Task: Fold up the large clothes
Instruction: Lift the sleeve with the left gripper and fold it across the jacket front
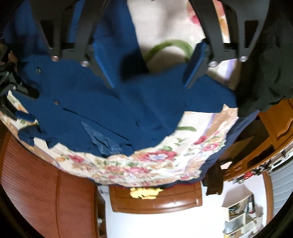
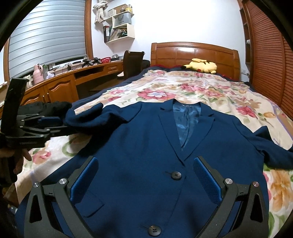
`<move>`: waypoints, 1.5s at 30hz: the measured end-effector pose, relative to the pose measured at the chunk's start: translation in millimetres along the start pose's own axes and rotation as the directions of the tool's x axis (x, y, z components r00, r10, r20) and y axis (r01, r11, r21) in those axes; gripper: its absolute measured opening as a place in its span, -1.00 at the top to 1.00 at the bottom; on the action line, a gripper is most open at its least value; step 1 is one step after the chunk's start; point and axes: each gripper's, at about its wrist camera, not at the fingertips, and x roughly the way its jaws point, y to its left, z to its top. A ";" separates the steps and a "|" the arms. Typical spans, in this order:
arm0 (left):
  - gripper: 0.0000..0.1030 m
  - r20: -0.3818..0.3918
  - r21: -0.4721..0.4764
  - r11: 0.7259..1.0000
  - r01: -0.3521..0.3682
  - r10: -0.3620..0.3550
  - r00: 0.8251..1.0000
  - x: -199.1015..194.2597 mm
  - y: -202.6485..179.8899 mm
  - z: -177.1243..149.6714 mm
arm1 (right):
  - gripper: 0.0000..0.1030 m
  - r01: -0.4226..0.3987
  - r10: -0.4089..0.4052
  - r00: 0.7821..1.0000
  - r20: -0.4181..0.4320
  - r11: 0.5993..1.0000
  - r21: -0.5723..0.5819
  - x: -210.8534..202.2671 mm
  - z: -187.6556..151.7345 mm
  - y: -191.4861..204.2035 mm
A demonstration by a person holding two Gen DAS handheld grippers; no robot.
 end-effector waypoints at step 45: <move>0.90 -0.270 -0.226 0.962 -0.154 0.090 0.959 102.2 68.3 -7.1 | -1.00 -0.075 0.069 0.995 -0.069 0.993 -0.093 10.8 3.8 2.1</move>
